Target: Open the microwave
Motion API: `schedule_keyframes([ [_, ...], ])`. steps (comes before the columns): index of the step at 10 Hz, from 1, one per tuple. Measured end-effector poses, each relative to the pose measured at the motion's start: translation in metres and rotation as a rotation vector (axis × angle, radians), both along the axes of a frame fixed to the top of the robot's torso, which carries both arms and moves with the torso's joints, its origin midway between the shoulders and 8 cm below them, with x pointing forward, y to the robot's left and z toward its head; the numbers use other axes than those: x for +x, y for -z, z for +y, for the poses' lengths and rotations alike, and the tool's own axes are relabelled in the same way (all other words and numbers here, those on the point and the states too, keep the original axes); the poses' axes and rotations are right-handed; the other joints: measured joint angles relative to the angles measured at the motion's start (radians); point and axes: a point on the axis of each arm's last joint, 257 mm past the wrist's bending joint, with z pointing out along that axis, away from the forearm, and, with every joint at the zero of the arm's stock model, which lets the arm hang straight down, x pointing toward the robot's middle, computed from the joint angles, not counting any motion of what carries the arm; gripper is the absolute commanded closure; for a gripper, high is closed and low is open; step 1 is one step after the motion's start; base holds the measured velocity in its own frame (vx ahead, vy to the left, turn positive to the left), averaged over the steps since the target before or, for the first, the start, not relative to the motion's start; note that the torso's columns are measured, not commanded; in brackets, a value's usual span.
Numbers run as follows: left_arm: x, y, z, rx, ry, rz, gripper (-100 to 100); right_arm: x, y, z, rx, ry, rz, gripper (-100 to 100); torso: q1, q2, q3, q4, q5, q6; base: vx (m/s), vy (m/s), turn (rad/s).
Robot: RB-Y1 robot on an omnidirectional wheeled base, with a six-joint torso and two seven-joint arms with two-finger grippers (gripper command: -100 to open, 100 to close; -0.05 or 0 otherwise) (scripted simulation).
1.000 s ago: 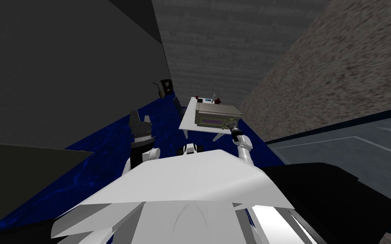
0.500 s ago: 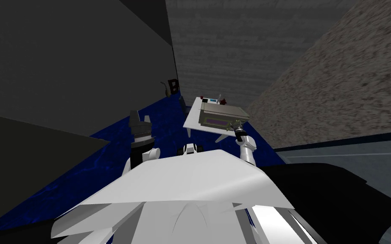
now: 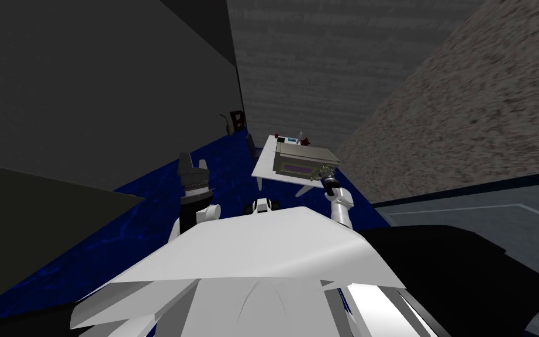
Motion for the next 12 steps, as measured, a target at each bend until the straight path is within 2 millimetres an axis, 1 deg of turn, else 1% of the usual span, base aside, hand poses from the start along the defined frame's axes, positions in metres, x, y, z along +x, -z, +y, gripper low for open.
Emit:
schedule_keyframes([
  [1,0.000,0.000,0.000,0.000,0.000,0.000,0,0.006,-0.001,0.014,-0.005,-0.022,0.003,100,0.001,0.001,0.000,0.000,0.000,-0.002,0.084,-0.063,-0.340],
  [2,0.000,0.000,0.000,0.000,0.000,0.000,0,0.015,-0.002,0.032,-0.010,-0.054,0.001,100,0.000,0.004,0.002,0.001,0.001,0.001,0.060,-0.046,-0.137],
  [3,0.000,0.000,0.000,0.000,0.000,0.000,0,0.020,-0.001,0.042,-0.013,-0.074,0.003,100,-0.001,0.005,0.003,0.000,-0.001,-0.001,0.062,-0.057,-0.253],
  [4,0.000,0.000,0.000,0.000,0.000,0.000,0,0.025,-0.001,0.057,-0.018,-0.100,0.007,100,-0.002,0.003,0.002,0.001,0.000,0.001,0.051,-0.040,-0.162],
  [5,0.000,0.000,0.000,0.000,0.000,0.000,0,0.030,-0.002,0.070,-0.021,-0.120,0.008,100,-0.001,0.004,0.002,0.000,0.000,0.000,0.064,-0.045,-0.300],
  [6,0.000,0.000,0.000,0.000,0.000,0.000,0,0.035,-0.002,0.088,-0.022,-0.147,0.007,100,0.000,0.003,0.002,0.000,0.000,0.002,0.094,-0.059,-0.424],
  [7,0.000,0.000,0.000,0.000,0.000,0.000,0,0.039,-0.002,0.112,-0.022,-0.178,0.006,100,-0.002,0.003,0.002,0.000,0.001,0.003,0.086,-0.049,-0.172],
  [8,0.000,0.000,0.000,0.000,0.000,0.000,0,0.044,0.000,0.126,-0.021,-0.198,0.007,100,-0.001,0.003,0.002,0.000,-0.001,-0.001,0.084,-0.059,-0.274],
  [9,0.000,0.000,0.000,0.000,0.000,0.000,0,0.049,0.001,0.143,-0.022,-0.227,0.005,100,-0.001,0.002,0.001,-0.001,0.000,-0.001,0.062,-0.041,-0.149],
  [12,0.000,0.000,0.000,0.000,0.000,0.000,0,0.054,0.001,0.186,-0.015,-0.287,0.001,100,0.003,0.002,0.001,-0.001,0.000,-0.004,0.069,-0.043,-0.241],
])
